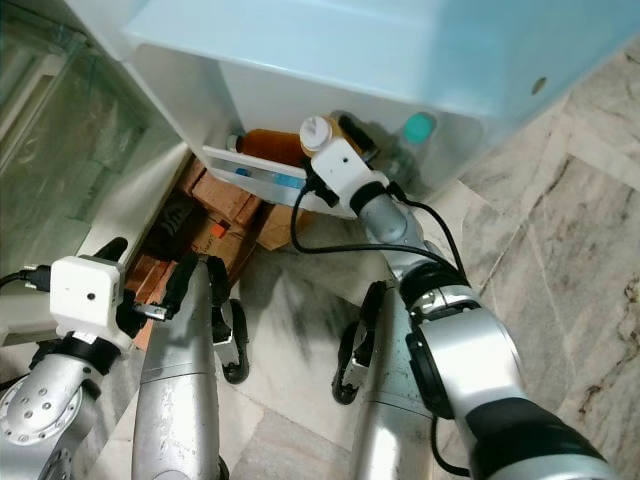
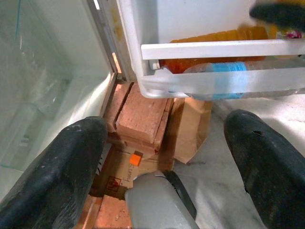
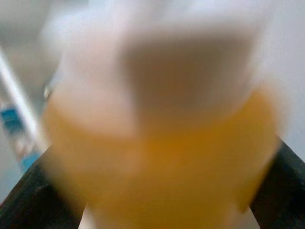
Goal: Restocking fridge
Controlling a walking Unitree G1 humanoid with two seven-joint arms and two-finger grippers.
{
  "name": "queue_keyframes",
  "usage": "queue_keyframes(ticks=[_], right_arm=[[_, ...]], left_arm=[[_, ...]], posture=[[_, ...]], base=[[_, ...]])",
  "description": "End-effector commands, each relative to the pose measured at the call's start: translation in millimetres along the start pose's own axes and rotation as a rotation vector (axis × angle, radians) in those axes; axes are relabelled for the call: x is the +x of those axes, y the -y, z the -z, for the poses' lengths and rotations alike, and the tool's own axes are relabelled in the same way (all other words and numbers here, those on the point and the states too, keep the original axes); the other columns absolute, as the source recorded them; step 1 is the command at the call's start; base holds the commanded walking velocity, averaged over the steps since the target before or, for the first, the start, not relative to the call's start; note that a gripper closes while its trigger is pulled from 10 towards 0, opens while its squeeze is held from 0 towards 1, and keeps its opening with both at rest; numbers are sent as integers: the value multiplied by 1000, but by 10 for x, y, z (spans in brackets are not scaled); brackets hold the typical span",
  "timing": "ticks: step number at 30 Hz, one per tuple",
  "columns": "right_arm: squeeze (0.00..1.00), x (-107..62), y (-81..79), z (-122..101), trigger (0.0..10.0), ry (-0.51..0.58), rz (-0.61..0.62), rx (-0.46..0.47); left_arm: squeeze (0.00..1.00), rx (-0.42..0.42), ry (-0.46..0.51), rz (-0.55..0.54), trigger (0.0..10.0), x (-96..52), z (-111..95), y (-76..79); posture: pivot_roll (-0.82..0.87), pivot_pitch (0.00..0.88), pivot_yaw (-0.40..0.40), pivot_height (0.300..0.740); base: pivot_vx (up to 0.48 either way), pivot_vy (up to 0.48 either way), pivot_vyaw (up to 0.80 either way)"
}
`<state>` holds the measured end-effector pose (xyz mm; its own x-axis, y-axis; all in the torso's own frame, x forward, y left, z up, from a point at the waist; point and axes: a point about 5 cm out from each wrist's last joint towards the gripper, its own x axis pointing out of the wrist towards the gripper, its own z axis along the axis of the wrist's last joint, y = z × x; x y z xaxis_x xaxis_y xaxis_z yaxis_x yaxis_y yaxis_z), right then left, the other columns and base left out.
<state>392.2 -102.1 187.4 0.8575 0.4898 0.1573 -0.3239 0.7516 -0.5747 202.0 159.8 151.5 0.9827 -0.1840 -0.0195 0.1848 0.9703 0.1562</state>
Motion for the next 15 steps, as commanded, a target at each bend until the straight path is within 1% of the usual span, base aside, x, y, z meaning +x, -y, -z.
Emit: queue_keyframes(ticks=[1, 3, 4, 5, 6, 8, 9, 13, 14, 15], right_arm=[[1000, 25, 6, -73, 10000, 47, -7, 33], [1000, 65, 55, -188, 10000, 108, -16, 39], [1000, 65, 55, -188, 10000, 108, -16, 39], [1000, 66, 76, -215, 10000, 129, -17, 47], [1000, 49, 113, -237, 10000, 158, -15, 62], [1000, 38, 130, -240, 10000, 170, -13, 67], [1000, 1, 151, -233, 10000, 194, -14, 81], [1000, -81, 157, -176, 10000, 210, -13, 91], [1000, -136, 147, -152, 10000, 226, -9, 98], [1000, -221, 128, -104, 10000, 241, -1, 114]], left_arm=[[0, -1, -38, -4, 10000, -15, 102, -5], [0, 2, -27, -1, 10000, 35, 114, 6], [0, 2, -27, -1, 10000, 35, 114, 6], [0, 3, -22, -2, 10000, 54, 117, 4], [0, 2, -12, -4, 10000, 104, 126, 1], [0, 1, -7, -5, 10000, 129, 130, 0], [0, 1, 5, -6, 10000, 186, 135, -4], [0, -1, 9, -8, 10000, 293, 162, -1], [0, 1, 13, -9, 10000, 316, 168, -2], [0, -6, 16, -9, 10000, 370, 188, -1]], posture=[[254, 413, -25, 559], [242, 397, -31, 559], [242, 397, -31, 559], [231, 385, -34, 559], [214, 366, -39, 559], [210, 362, -40, 559], [196, 344, -42, 559], [168, 312, -44, 559], [153, 294, -42, 559], [139, 277, -42, 559]], base=[[0, 0, 0], [0, 0, 0], [0, 0, 0], [0, 0, 0], [0, 0, 0], [0, 0, 0], [0, 0, 0], [0, 0, 0], [0, 0, 0], [0, 0, 0]])
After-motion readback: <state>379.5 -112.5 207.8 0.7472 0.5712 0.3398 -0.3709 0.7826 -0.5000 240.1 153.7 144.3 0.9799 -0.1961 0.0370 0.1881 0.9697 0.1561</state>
